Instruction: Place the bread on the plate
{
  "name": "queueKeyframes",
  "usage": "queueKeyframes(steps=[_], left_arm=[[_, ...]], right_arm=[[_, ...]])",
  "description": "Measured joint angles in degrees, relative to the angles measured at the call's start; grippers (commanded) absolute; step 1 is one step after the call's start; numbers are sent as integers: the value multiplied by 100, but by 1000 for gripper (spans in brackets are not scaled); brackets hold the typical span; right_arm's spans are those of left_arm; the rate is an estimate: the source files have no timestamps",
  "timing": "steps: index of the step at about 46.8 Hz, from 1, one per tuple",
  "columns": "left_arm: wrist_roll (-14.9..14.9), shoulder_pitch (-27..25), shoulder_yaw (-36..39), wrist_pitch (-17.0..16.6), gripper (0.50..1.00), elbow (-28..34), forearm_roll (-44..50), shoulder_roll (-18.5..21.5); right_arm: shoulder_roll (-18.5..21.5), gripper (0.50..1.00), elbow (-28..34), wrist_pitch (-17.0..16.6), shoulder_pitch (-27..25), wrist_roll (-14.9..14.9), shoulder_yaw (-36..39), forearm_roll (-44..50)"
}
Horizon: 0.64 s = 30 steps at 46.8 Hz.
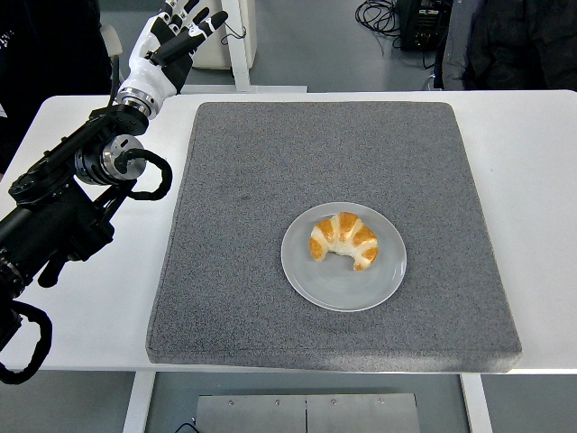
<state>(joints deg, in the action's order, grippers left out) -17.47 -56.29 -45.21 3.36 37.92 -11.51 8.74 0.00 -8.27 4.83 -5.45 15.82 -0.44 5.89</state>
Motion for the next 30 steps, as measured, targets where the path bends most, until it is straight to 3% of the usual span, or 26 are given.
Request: queueKeyframes(steps=[30], left_arm=[[-1,214,38,113,975,-467,438,-247]], right_arm=[[0,1000,0,0,0,0,-1,0]])
